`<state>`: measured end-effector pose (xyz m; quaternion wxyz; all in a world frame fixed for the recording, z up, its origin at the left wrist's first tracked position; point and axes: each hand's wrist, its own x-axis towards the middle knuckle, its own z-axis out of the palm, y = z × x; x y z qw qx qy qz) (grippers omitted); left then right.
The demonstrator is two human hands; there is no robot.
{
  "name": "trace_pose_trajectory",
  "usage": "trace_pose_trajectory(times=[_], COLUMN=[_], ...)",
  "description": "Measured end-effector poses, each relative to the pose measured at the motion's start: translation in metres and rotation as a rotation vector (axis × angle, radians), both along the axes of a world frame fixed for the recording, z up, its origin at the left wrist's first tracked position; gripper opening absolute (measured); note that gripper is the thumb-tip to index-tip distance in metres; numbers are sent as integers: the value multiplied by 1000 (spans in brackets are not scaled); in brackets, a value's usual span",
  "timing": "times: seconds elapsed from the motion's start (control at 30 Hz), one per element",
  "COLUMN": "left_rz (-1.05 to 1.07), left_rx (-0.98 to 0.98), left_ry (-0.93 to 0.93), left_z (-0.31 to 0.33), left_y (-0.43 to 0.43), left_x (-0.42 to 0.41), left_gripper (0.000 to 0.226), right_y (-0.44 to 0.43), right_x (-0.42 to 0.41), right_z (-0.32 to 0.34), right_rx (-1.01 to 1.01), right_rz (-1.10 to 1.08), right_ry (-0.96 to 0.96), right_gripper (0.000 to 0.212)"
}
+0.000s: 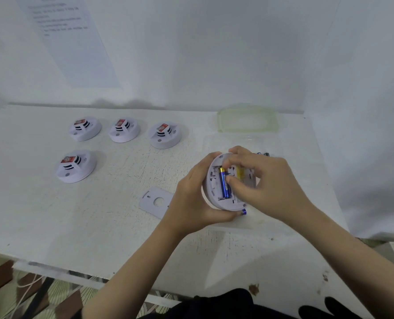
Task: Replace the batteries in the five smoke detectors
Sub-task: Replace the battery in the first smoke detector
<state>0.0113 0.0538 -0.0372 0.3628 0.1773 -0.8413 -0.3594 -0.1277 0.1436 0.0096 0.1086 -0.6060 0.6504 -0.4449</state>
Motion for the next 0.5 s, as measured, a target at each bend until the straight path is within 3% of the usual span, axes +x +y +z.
trace_pose_trajectory(times=[0.2,0.5], left_rz=[-47,-75], left_rx=[-16,8], left_ry=[-49,-118], left_z=[7,3], left_y=[-5,-5], left_x=[6,9], left_gripper=[93,96], right_y=[3,2], right_x=[-18,-13], right_z=[15,22], right_rx=[196,243], right_rz=[165,181], right_ry=[461,652], right_gripper=[39,66])
